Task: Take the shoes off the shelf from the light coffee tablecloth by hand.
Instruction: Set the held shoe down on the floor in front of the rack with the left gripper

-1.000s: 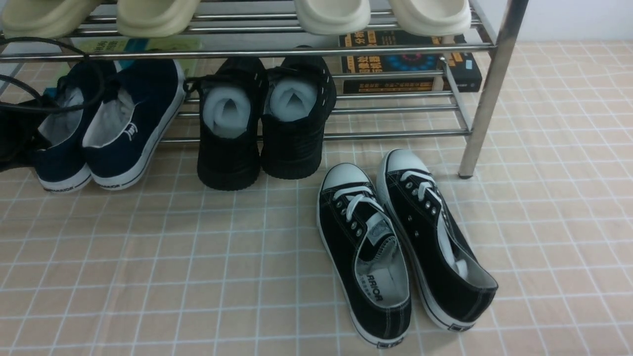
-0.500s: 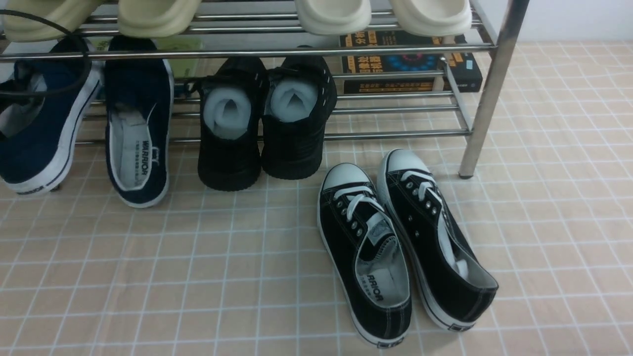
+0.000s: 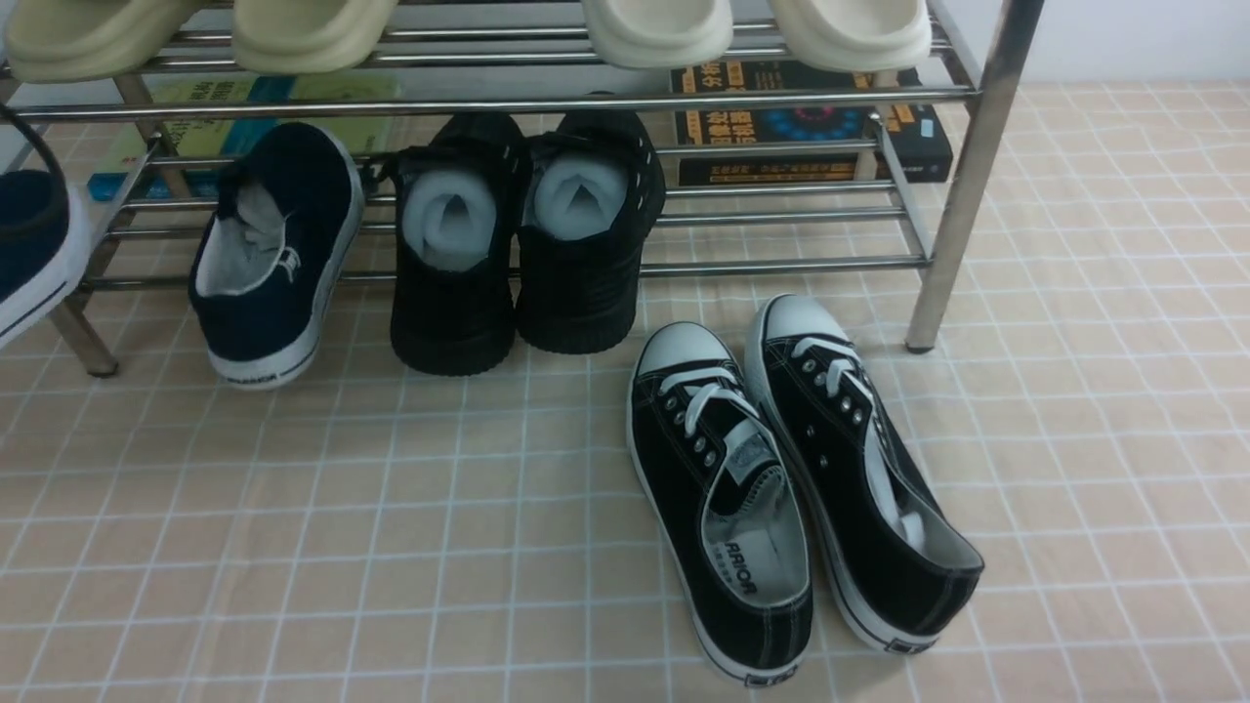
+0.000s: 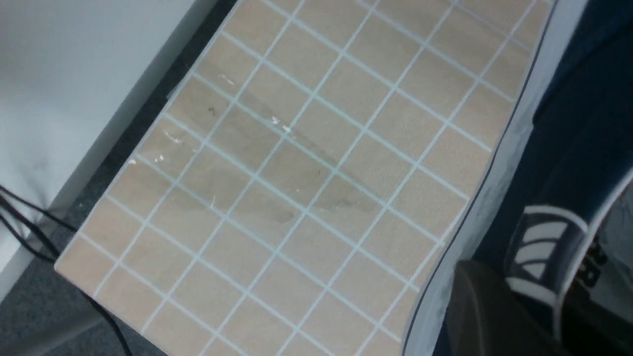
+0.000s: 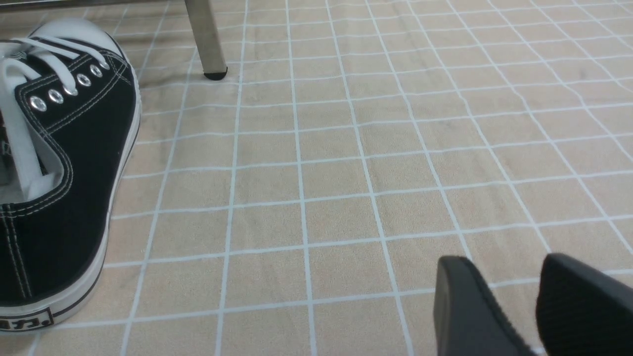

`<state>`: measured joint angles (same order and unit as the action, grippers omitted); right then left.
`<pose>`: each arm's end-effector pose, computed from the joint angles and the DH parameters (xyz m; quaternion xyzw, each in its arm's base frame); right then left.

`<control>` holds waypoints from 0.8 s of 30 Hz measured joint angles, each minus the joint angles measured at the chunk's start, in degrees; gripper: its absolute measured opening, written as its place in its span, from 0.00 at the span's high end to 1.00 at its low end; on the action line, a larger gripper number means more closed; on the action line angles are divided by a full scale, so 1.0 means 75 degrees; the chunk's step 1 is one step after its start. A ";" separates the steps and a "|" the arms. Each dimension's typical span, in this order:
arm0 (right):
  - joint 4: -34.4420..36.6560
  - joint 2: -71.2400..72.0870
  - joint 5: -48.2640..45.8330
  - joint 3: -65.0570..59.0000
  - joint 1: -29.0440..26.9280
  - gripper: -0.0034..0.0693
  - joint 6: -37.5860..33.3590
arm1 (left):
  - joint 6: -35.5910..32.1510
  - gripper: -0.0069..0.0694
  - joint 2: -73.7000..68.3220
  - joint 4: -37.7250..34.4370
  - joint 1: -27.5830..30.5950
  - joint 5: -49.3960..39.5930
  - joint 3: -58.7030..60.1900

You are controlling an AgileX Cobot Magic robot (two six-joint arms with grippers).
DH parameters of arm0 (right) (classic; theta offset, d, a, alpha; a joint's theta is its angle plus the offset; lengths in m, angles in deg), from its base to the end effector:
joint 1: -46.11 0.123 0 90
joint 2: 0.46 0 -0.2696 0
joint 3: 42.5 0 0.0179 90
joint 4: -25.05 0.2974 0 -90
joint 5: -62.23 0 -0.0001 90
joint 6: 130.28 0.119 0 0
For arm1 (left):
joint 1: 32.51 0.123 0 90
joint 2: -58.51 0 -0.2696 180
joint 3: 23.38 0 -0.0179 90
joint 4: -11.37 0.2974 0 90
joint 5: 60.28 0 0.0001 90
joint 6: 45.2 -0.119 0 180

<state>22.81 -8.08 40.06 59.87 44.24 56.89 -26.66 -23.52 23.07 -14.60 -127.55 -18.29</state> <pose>0.1411 -0.0064 0.1655 0.0533 0.8042 0.0107 0.5919 0.2881 0.1165 0.3177 -0.2867 0.9269 0.0992 0.2210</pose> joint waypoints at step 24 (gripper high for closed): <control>0.0000 0.0000 0.0000 0.0000 0.0000 0.62 0.0000 | 0.0487 0.81 -0.0965 -0.0779 0.0000 0.3060 0.2766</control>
<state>22.81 -8.08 40.06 59.87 44.24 56.89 -23.01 -30.76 17.23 -14.60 -104.60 2.45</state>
